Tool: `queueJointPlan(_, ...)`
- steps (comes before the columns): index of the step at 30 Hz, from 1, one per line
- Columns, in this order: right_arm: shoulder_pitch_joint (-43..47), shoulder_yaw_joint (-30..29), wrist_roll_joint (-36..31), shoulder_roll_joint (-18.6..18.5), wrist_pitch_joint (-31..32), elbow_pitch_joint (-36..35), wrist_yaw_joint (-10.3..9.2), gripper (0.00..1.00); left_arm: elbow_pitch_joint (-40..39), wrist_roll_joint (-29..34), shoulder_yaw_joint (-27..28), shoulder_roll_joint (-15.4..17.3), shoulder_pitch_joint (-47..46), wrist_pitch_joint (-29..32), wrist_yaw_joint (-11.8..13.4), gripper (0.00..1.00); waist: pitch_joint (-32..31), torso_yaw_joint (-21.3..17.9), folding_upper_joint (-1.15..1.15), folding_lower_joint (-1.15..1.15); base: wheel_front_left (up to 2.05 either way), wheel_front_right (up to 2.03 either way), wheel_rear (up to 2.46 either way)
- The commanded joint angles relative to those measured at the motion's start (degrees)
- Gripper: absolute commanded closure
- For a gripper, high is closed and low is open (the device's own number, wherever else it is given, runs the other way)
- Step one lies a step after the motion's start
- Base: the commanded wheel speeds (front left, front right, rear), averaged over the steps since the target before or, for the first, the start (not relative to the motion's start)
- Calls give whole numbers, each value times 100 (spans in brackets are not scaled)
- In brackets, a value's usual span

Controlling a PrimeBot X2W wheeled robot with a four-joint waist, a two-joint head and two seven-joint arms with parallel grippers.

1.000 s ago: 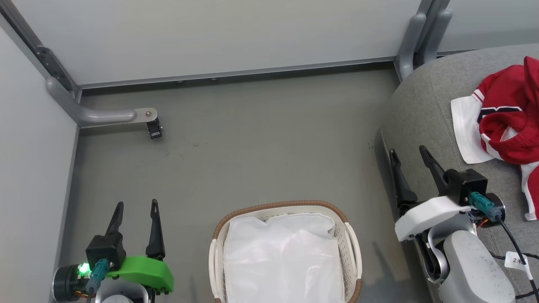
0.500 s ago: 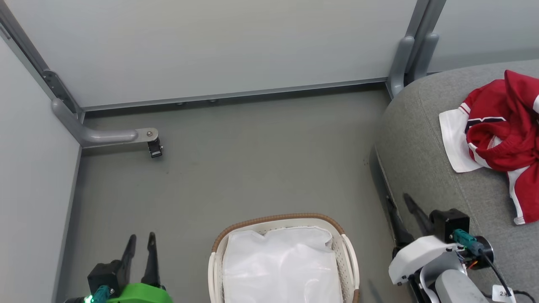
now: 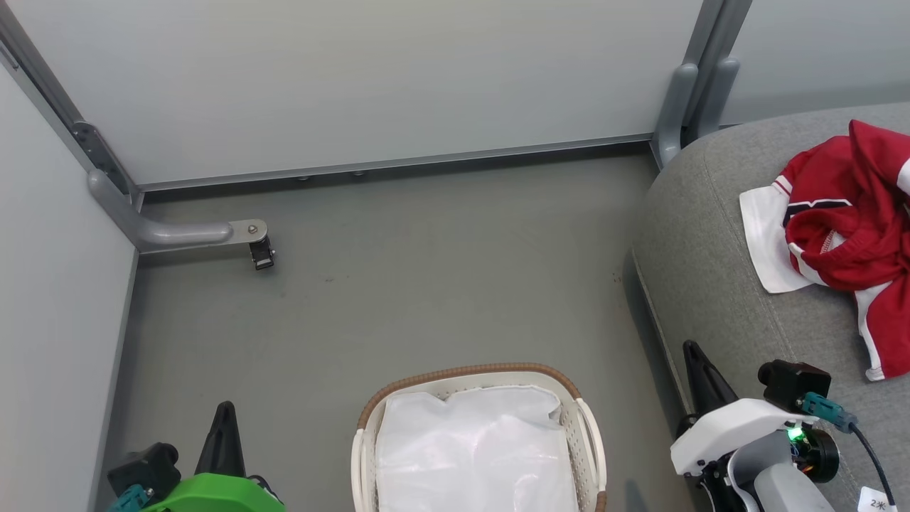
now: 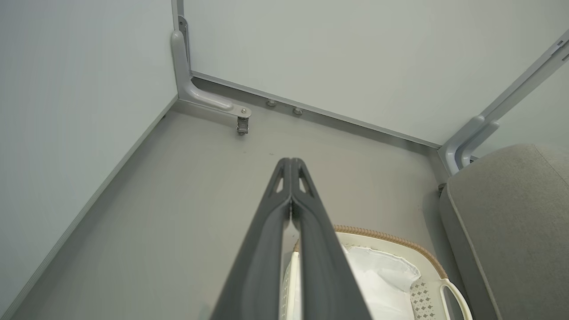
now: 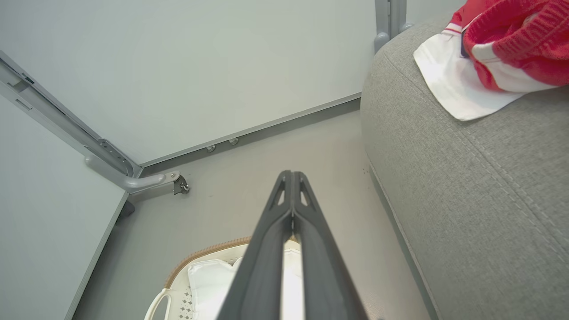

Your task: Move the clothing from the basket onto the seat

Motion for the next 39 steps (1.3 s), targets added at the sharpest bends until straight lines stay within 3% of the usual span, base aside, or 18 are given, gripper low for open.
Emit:
queueJointPlan(1,-41,-53,259,-22,50,-142,-1,100,-133,-269,49,20,-129,50,-23,100,-4,-1,5,0,0,0,0)
queueJointPlan(39,149,-485,3240,-35,839,-681,-3,100,-530,-3316,310,42,-345,842,-120,100,-121,-19,17,0,0,0,0)
